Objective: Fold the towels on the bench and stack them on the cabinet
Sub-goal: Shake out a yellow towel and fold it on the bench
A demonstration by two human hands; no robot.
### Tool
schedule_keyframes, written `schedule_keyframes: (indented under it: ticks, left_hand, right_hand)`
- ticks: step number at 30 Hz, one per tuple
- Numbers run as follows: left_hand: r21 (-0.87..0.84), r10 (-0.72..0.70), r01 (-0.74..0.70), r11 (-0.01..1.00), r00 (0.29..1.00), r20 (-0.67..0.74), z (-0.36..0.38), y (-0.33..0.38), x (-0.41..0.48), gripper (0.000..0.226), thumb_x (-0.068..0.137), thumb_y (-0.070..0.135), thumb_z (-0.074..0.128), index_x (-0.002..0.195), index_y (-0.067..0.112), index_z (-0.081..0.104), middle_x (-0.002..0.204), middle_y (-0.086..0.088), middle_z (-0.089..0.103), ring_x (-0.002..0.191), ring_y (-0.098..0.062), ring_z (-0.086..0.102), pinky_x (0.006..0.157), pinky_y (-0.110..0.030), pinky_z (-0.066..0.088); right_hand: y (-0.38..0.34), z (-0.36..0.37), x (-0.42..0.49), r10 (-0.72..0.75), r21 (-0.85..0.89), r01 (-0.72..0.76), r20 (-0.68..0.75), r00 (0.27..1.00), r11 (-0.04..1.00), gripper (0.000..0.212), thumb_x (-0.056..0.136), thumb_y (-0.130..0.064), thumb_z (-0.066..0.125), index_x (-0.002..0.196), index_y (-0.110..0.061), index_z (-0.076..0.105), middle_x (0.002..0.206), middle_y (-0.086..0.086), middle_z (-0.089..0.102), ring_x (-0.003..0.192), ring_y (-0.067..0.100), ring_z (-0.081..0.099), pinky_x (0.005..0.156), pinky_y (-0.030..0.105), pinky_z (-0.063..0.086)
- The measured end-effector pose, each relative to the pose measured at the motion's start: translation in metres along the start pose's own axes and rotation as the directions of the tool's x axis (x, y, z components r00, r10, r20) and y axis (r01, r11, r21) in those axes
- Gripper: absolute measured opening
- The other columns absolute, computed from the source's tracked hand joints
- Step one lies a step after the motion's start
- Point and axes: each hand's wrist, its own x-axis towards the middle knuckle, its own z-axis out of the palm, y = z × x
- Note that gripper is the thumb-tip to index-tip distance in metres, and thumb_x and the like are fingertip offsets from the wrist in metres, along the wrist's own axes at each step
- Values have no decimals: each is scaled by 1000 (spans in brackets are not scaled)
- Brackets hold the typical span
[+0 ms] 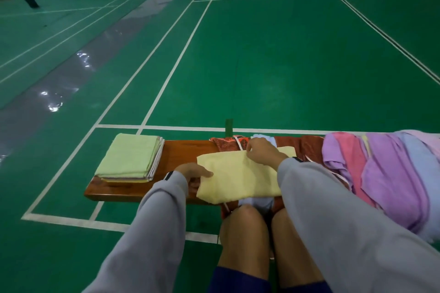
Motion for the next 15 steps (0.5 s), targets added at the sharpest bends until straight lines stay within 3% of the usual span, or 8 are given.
schedule_keyframes:
  ticks: [4, 7, 11, 15]
  left_hand:
    - [36, 151, -149, 988, 985, -89, 6, 16, -9, 86, 80, 35, 84, 148, 13, 38, 133, -12, 56, 112, -33, 57, 90, -46, 55]
    - [-8, 316, -320, 947, 938, -141, 17, 32, -19, 72, 83, 31, 81, 141, 11, 45, 131, -14, 58, 113, -33, 59, 86, -46, 56]
    - [136, 611, -599, 789, 789, -70, 53, 55, -45, 24, 86, 6, 72, 108, 1, 66, 94, -9, 66, 88, -24, 64, 73, -33, 53]
    - [143, 700, -689, 710, 713, -39, 94, 72, -42, 47, 73, 18, 70, 117, 4, 61, 101, -14, 74, 95, -28, 74, 84, -47, 61]
  right_hand:
    - [-30, 7, -8, -43, 234, 15, 115, 992, 972, 20, 99, -15, 53, 105, -3, 68, 88, 18, 72, 70, 32, 72, 52, 34, 59]
    - [-43, 10, -12, -19, 406, -48, 160, 987, 913, 38, 105, -39, 49, 102, -4, 63, 88, 19, 72, 67, 34, 73, 49, 31, 55]
    - [-49, 5, -17, 70, 672, -252, 287, 955, 696, 66, 101, -68, 37, 116, -8, 61, 95, 20, 72, 70, 37, 75, 55, 37, 60]
    - [-38, -11, -23, 108, 833, -291, 273, 956, 470, 59, 96, -70, 47, 102, -15, 67, 87, 11, 72, 76, 29, 71, 58, 34, 57]
